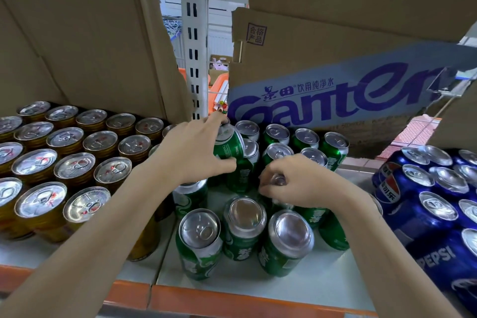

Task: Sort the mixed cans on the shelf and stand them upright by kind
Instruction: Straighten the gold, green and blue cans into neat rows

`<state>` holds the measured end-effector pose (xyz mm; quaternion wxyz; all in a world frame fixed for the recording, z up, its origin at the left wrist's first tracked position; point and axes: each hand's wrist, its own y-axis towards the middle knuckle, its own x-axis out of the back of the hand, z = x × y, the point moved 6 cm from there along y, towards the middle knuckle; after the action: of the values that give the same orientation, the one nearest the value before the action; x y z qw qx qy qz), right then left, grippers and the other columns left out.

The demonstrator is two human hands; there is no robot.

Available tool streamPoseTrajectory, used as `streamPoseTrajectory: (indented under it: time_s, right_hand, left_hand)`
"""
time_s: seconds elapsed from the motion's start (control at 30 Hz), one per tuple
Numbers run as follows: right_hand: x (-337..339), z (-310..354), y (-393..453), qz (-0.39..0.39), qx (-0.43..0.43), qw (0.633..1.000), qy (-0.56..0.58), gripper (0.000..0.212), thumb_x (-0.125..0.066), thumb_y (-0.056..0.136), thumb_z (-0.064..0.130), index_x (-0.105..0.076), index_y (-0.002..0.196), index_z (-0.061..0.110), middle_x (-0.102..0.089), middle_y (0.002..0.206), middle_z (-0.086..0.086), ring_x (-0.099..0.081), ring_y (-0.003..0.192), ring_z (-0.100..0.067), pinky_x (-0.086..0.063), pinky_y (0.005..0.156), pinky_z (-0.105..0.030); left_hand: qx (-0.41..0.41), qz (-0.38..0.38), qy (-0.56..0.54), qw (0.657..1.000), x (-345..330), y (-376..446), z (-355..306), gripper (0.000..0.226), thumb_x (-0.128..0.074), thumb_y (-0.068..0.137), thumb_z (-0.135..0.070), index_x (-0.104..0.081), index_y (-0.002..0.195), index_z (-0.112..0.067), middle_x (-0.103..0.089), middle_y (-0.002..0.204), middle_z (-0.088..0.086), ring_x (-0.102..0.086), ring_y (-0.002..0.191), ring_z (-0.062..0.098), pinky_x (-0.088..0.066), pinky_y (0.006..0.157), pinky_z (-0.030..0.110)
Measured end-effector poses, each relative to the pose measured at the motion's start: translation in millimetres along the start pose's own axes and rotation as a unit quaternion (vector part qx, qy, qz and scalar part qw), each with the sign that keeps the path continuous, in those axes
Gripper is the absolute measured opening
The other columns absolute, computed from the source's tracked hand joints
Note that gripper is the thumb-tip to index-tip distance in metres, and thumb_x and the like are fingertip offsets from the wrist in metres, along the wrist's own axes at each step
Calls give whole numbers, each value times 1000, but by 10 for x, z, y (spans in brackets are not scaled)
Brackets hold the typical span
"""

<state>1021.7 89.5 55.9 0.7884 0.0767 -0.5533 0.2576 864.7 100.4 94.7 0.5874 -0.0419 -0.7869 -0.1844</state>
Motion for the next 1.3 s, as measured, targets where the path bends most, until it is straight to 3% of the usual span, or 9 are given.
streamPoseTrajectory:
  time_s: [0.13, 0.27, 0.33, 0.43, 0.6, 0.77, 0.97, 1.17, 1.3]
  right_hand:
    - [12, 1, 55, -73, -10, 997, -15, 33, -68, 79, 46, -60, 94, 18, -59, 95, 5, -55, 89, -12, -43, 72, -24]
    - [44, -34, -16, -117, -77, 975, -175, 58, -53, 74, 72, -48, 96, 19, -43, 97, 7, -47, 90, -15, -37, 63, -29]
    - [21, -42, -37, -108, -102, 970, -190, 60, -49, 73, 76, -43, 91, 19, -42, 92, 6, -49, 85, -17, -35, 57, -29]
    - [-17, -42, -27, -99, -115, 973, -171, 56, -52, 76, 70, -38, 88, 18, -46, 91, 1, -53, 87, -23, -35, 59, -30]
    - [-13, -29, -31, -96, -119, 976, -154, 54, -54, 78, 65, -47, 94, 14, -47, 91, 0, -55, 89, -24, -38, 63, -31]
    - [-29, -45, -93, -111, -156, 973, -125, 54, -56, 78, 66, -39, 88, 16, -42, 90, 1, -49, 79, -20, -37, 59, -28]
    - [-15, -20, -133, -128, -186, 968, -106, 50, -60, 81, 56, -40, 66, 13, -41, 69, 0, -38, 57, -11, -28, 45, -23]
    - [59, -116, -160, -118, -147, 982, -24, 36, -70, 71, 52, -58, 80, 19, -56, 86, -2, -56, 75, -19, -45, 62, -30]
    - [383, -48, -283, -123, -91, 988, 8, 34, -73, 73, 42, -62, 101, 27, -55, 97, 3, -53, 85, -15, -39, 68, -25]
  left_hand:
    - [-6, -9, 26, 1000, -19, -4, 70, 72, -53, 82, -60, -25, 142, -30, -47, 136, -8, -50, 115, 18, -39, 83, 30]
    - [-17, -15, 41, 999, -54, -52, 133, 77, -39, 81, -72, -13, 146, -40, -39, 141, -8, -47, 121, 17, -43, 83, 29]
    - [-12, -14, 54, 998, -77, -85, 177, 82, -31, 75, -78, -6, 145, -44, -39, 135, -3, -46, 120, 21, -44, 83, 31]
    - [-2, 12, 47, 999, -88, -150, 201, 93, -42, 72, -78, 2, 145, -39, -35, 130, 5, -45, 119, 28, -45, 89, 37]
    - [-17, 80, 10, 997, -97, -198, 242, 96, -74, 70, -44, -4, 134, -27, -18, 130, 4, -37, 120, 28, -34, 97, 29]
    - [-2, 99, 8, 995, -59, -192, 320, 91, -74, 71, -43, -17, 138, -20, -33, 126, 2, -40, 106, 16, -34, 80, 21]
    - [-1, 79, -26, 996, -1, -306, 440, 89, -64, 74, -59, -15, 146, -40, -52, 127, -1, -48, 100, 13, -38, 79, 22]
    - [-8, 27, -19, 999, 211, -239, 221, 82, -70, 67, -60, -33, 134, -33, -59, 113, -4, -51, 88, 13, -38, 75, 26]
    - [-40, 50, -27, 998, 252, -79, -33, 74, -75, 66, -54, -37, 123, -26, -54, 106, -4, -52, 94, 19, -41, 77, 30]
